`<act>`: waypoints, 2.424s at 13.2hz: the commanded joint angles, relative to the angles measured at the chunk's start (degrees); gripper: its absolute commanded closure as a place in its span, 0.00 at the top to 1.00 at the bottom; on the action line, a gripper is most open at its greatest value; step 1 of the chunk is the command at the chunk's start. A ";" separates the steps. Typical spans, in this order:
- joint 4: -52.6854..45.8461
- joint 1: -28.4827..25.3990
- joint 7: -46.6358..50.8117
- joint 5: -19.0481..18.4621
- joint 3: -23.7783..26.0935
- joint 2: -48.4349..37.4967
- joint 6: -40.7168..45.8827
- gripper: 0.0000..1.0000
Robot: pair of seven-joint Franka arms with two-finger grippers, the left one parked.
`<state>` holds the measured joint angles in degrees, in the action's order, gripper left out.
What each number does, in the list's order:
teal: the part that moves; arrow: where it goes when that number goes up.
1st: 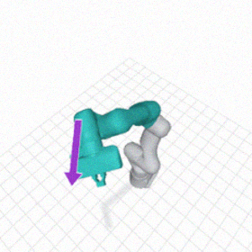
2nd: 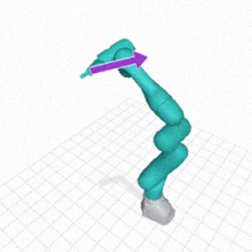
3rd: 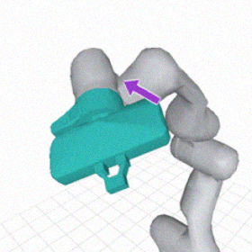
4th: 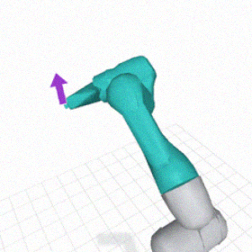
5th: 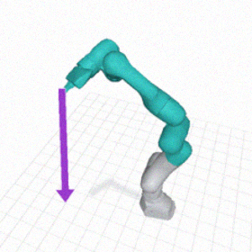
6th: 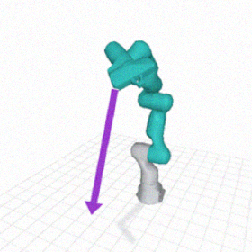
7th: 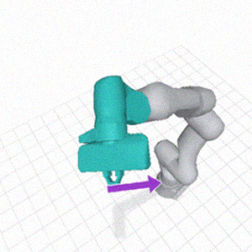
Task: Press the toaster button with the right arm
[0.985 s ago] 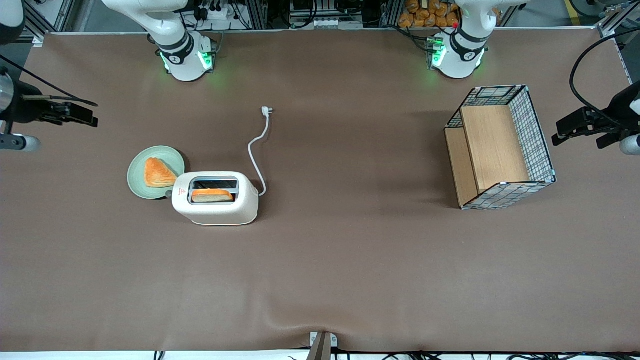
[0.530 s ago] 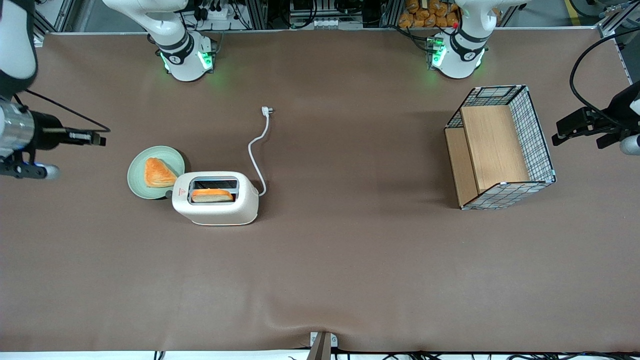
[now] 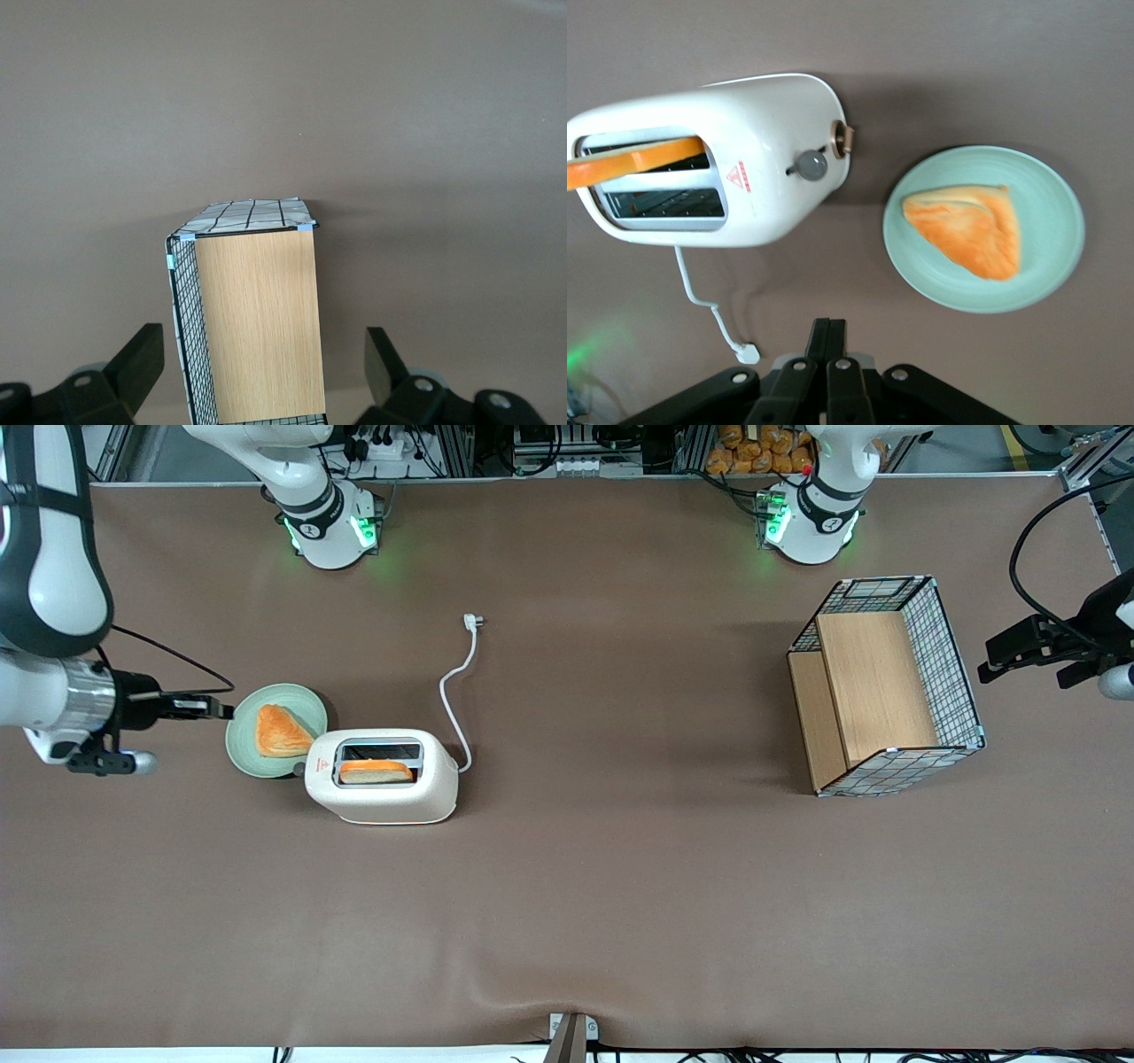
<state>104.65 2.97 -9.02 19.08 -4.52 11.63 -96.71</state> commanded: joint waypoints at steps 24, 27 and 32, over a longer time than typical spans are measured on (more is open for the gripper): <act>-2.96 6.34 -33.08 31.28 0.47 18.86 -0.85 0.00; -2.87 6.52 -34.31 31.28 0.39 19.74 -0.85 0.00; -3.05 6.61 -35.28 31.55 0.47 21.41 -0.85 0.00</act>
<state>102.51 8.80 -42.27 49.20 -4.67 31.19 -98.08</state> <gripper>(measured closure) 0.987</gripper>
